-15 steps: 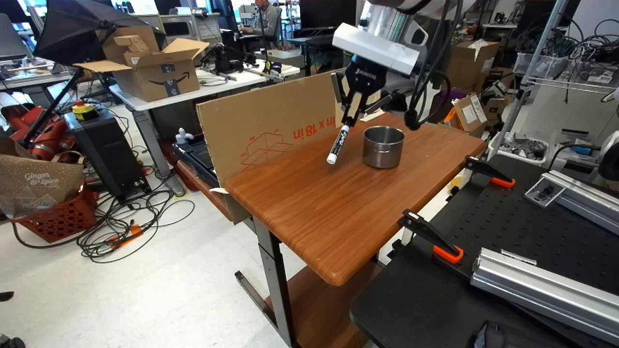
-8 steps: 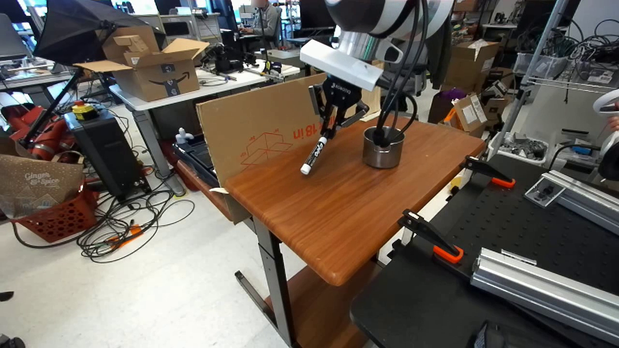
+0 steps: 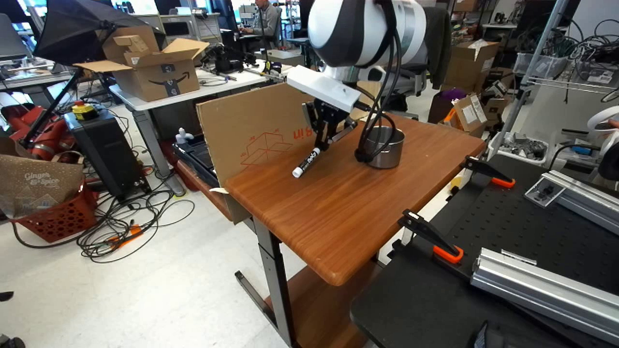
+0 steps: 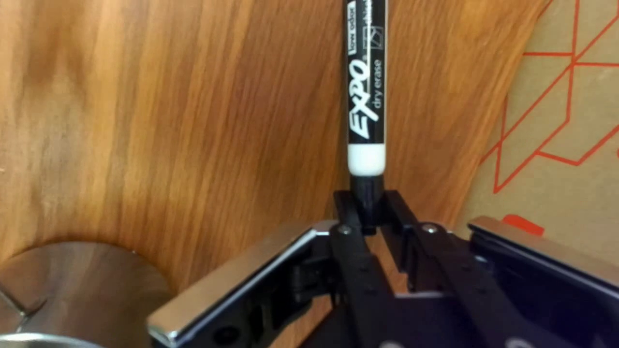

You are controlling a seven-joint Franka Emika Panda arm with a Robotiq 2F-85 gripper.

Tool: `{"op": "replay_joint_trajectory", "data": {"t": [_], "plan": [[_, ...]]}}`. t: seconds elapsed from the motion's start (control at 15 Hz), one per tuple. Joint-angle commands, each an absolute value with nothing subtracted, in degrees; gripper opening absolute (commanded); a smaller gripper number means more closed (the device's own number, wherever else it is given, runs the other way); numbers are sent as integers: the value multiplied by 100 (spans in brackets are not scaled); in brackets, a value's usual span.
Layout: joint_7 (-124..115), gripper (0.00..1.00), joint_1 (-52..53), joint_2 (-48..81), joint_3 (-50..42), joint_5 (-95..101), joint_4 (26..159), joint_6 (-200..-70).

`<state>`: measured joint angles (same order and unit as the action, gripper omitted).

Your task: Pick up the marker from the cup and put it on the table

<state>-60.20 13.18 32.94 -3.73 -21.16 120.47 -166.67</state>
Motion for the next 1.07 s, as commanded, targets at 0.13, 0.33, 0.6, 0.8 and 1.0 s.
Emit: {"op": "replay_joint_trajectory", "data": {"t": [0.13,0.33,0.6,0.8,1.0], "plan": [[-6569,5,1664,3791,-754,-1705,11678,-16646],[-6648,18,1735,3774,-817,-1566,11634,-16603],[-6719,58,1744,3779,-846,-1449,11598,-16557],[-6754,80,1723,3777,-857,-1395,11592,-16533],[-6755,100,1692,3762,-841,-1386,11592,-16485]]}}
